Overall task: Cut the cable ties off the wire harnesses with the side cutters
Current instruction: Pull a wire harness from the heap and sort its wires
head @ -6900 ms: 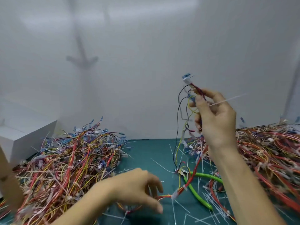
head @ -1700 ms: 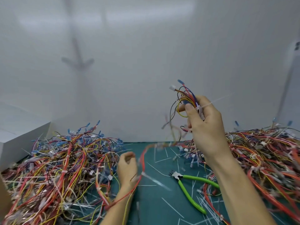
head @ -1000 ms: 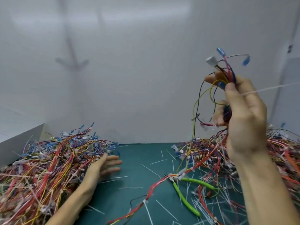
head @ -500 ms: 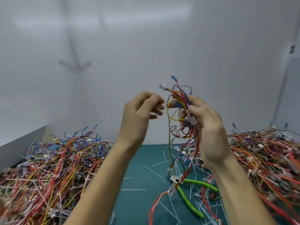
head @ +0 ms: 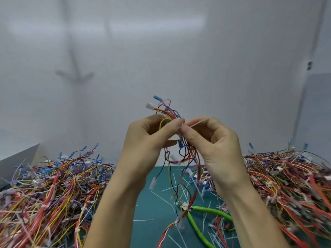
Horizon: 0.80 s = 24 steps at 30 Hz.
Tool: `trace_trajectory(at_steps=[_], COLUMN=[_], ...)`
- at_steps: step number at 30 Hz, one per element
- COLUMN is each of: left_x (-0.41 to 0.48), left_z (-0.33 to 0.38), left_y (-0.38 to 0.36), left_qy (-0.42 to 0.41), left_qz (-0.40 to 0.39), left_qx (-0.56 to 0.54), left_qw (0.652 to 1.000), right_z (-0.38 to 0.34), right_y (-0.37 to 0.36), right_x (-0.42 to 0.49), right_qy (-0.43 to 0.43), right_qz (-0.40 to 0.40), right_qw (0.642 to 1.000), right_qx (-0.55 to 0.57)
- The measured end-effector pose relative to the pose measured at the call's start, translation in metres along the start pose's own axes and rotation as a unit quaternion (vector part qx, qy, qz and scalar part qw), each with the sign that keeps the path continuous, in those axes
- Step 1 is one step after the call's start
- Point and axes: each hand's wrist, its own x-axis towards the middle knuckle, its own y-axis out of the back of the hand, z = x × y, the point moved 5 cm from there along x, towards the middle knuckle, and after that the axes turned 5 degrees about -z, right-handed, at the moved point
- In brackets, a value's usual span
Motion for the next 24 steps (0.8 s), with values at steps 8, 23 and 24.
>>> trace_trajectory(at_steps=[8,23,24], left_x=[-0.002,-0.003,-0.003], left_z=[0.0,0.001,0.0], left_y=[0.014,0.015,0.014], left_qy=[-0.013,-0.003,0.008], left_qz=[-0.034,-0.009,-0.022], left_qx=[0.068,0.038,0.026], left_qw=[0.997,0.999,0.999], right_z=[0.005,0.004,0.003], right_y=[0.002,-0.006,-0.005], right_x=[-0.002,-0.004,-0.003], right_qy=[-0.087,-0.086,-0.083], right_qz=[-0.099,-0.092,-0.081], right_qw=[0.988,0.978,0.981], right_qx=[-0.074,-0.168,-0.154])
